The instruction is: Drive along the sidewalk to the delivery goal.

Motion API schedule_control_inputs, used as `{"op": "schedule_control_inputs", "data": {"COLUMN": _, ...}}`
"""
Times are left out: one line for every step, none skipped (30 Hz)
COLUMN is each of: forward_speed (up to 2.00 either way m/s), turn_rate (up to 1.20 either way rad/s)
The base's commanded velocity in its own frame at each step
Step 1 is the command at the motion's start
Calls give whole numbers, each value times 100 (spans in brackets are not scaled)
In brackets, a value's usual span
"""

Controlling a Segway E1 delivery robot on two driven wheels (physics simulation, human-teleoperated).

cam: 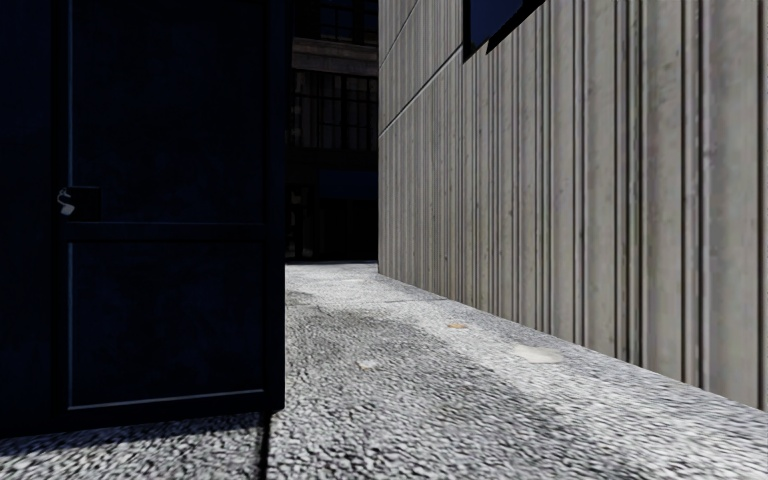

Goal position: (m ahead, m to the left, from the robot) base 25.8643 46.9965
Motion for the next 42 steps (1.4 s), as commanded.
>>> {"op": "schedule_control_inputs", "data": {"forward_speed": 0, "turn_rate": 0}}
{"op": "schedule_control_inputs", "data": {"forward_speed": 9, "turn_rate": 0}}
{"op": "schedule_control_inputs", "data": {"forward_speed": 87, "turn_rate": -7}}
{"op": "schedule_control_inputs", "data": {"forward_speed": 87, "turn_rate": -7}}
{"op": "schedule_control_inputs", "data": {"forward_speed": 160, "turn_rate": -20}}
{"op": "schedule_control_inputs", "data": {"forward_speed": 200, "turn_rate": -26}}
{"op": "schedule_control_inputs", "data": {"forward_speed": 200, "turn_rate": -30}}
{"op": "schedule_control_inputs", "data": {"forward_speed": 200, "turn_rate": -33}}
{"op": "schedule_control_inputs", "data": {"forward_speed": 200, "turn_rate": -33}}
{"op": "schedule_control_inputs", "data": {"forward_speed": 200, "turn_rate": -33}}
{"op": "schedule_control_inputs", "data": {"forward_speed": 200, "turn_rate": -34}}
{"op": "schedule_control_inputs", "data": {"forward_speed": 200, "turn_rate": -37}}
{"op": "schedule_control_inputs", "data": {"forward_speed": 200, "turn_rate": -37}}
{"op": "schedule_control_inputs", "data": {"forward_speed": 200, "turn_rate": -39}}
{"op": "schedule_control_inputs", "data": {"forward_speed": 200, "turn_rate": -40}}
{"op": "schedule_control_inputs", "data": {"forward_speed": 200, "turn_rate": -41}}
{"op": "schedule_control_inputs", "data": {"forward_speed": 200, "turn_rate": -41}}
{"op": "schedule_control_inputs", "data": {"forward_speed": 200, "turn_rate": -41}}
{"op": "schedule_control_inputs", "data": {"forward_speed": 200, "turn_rate": -41}}
{"op": "schedule_control_inputs", "data": {"forward_speed": 200, "turn_rate": -41}}
{"op": "schedule_control_inputs", "data": {"forward_speed": 200, "turn_rate": -42}}
{"op": "schedule_control_inputs", "data": {"forward_speed": 200, "turn_rate": -42}}
{"op": "schedule_control_inputs", "data": {"forward_speed": 200, "turn_rate": -46}}
{"op": "schedule_control_inputs", "data": {"forward_speed": 200, "turn_rate": -47}}
{"op": "schedule_control_inputs", "data": {"forward_speed": 200, "turn_rate": -45}}
{"op": "schedule_control_inputs", "data": {"forward_speed": 200, "turn_rate": -45}}
{"op": "schedule_control_inputs", "data": {"forward_speed": 200, "turn_rate": 0}}
{"op": "schedule_control_inputs", "data": {"forward_speed": 200, "turn_rate": 0}}
{"op": "schedule_control_inputs", "data": {"forward_speed": 200, "turn_rate": 0}}
{"op": "schedule_control_inputs", "data": {"forward_speed": 200, "turn_rate": 0}}
{"op": "schedule_control_inputs", "data": {"forward_speed": 200, "turn_rate": 0}}
{"op": "schedule_control_inputs", "data": {"forward_speed": 200, "turn_rate": 0}}
{"op": "schedule_control_inputs", "data": {"forward_speed": 200, "turn_rate": 0}}
{"op": "schedule_control_inputs", "data": {"forward_speed": 200, "turn_rate": 0}}
{"op": "schedule_control_inputs", "data": {"forward_speed": 200, "turn_rate": 0}}
{"op": "schedule_control_inputs", "data": {"forward_speed": 200, "turn_rate": 0}}
{"op": "schedule_control_inputs", "data": {"forward_speed": 200, "turn_rate": 0}}
{"op": "schedule_control_inputs", "data": {"forward_speed": 200, "turn_rate": 0}}
{"op": "schedule_control_inputs", "data": {"forward_speed": 200, "turn_rate": 0}}
{"op": "schedule_control_inputs", "data": {"forward_speed": 200, "turn_rate": 9}}
{"op": "schedule_control_inputs", "data": {"forward_speed": 200, "turn_rate": 16}}
{"op": "schedule_control_inputs", "data": {"forward_speed": 200, "turn_rate": 24}}
